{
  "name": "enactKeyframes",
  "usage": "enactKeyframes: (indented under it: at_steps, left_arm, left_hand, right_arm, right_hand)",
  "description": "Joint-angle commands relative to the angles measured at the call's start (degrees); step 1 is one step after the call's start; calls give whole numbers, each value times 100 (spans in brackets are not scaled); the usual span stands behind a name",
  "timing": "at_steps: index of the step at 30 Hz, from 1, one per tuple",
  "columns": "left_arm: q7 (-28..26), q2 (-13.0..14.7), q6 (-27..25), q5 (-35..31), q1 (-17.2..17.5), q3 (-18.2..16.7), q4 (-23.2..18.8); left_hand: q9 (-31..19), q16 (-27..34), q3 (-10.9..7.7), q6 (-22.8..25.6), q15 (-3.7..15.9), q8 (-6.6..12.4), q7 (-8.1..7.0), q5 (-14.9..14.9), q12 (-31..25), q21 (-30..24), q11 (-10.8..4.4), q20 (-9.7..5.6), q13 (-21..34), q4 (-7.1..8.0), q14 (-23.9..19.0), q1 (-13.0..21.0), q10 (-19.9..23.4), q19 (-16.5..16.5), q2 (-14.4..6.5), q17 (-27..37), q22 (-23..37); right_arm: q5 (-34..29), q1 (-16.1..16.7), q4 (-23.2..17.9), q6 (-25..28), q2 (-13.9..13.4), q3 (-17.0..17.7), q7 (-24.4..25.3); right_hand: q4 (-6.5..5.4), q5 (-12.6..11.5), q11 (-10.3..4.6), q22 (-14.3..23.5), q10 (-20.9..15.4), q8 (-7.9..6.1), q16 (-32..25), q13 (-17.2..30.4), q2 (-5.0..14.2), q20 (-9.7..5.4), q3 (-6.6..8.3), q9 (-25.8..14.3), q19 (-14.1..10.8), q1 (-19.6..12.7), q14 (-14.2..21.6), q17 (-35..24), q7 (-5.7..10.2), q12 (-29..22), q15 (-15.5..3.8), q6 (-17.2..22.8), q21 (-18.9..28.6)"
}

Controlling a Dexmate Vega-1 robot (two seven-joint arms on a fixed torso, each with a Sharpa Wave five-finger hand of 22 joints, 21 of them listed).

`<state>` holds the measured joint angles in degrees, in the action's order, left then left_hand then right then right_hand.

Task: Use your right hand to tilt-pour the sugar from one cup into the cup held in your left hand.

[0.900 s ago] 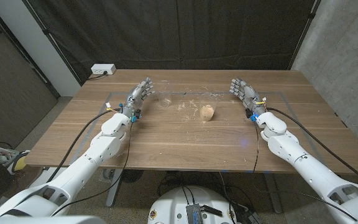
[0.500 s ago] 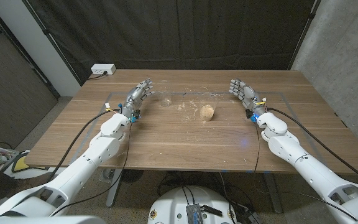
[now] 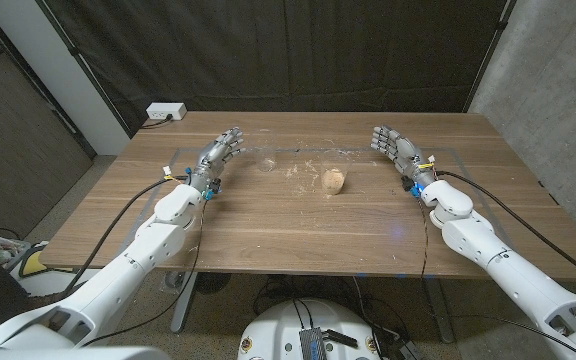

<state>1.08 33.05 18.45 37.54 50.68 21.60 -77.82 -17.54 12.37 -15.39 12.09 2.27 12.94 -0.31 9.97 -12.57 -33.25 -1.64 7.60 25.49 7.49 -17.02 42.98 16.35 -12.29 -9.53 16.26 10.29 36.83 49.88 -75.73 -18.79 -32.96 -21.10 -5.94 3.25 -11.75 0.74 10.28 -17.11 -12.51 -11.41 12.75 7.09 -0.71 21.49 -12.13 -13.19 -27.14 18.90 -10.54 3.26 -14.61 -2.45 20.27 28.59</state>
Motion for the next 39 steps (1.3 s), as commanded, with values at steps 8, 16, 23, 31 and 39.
enactKeyframes:
  at_steps: [8, 16, 23, 31, 39]
  left_arm:
    - [82, 163, 245, 46, 27, 27, 33]
    - [-233, 328, 170, 40, 270, -43, -355]
    - [-516, 460, 106, -20, 444, -60, -692]
    - [-763, 555, -20, -95, 526, -6, -965]
    - [-1140, 700, -156, -223, 692, 9, -1398]
  left_hand:
    - [17, 88, -81, 156, 108, 63, -11, 22, -89, 2, -40, -6, -9, -5, -204, -2, 188, -141, 23, -26, 14]
    - [23, 105, -102, 224, 151, 85, -17, 22, -101, 5, -70, 14, -21, -8, -271, -10, 242, -181, 26, -50, 17]
    - [26, 110, -125, 264, 176, 97, -26, 22, -116, 16, -64, 9, -34, -12, -311, -16, 309, -197, 28, -74, 21]
    - [29, 116, -146, 290, 191, 103, -42, 22, -122, 21, -92, -3, -39, -13, -350, -25, 341, -228, 28, -95, 25]
    - [33, 120, -161, 307, 211, 105, -37, 22, -128, 29, -95, -5, -42, -12, -379, -33, 370, -240, 30, -112, 27]
  right_arm:
    - [-1157, -162, 752, -877, -264, -327, -220]
    - [-2142, -101, 284, -792, -772, -465, 76]
    - [-2474, -144, -92, -383, -1150, -569, -194]
    - [-2853, -361, -187, -71, -1434, -764, -613]
    - [-3392, -448, -248, -164, -1579, -806, -532]
  right_hand:
    - [248, 49, -145, 19, -16, -19, 48, 38, -426, 133, -162, -49, 47, -42, -181, 1, -78, -51, -365, 67, -106]
    - [494, 98, -323, 13, 228, 58, 83, 83, -756, 183, -259, -78, 155, -229, -381, 4, 57, 9, -507, -199, -252]
    - [473, 106, -447, 16, 808, 188, 101, 152, -1271, 300, -591, -103, 342, 8, -807, -31, 281, 148, -515, -874, -498]
    - [490, -155, -470, 9, 1447, 227, 135, 135, -1793, 188, -1117, -53, 454, 248, -1328, -10, 414, 286, -491, -1664, -752]
    - [650, -613, -1005, 7, 1507, 207, 118, 12, -1726, -212, -1494, 37, 290, -409, -1357, 42, 925, 239, -826, -1987, -956]
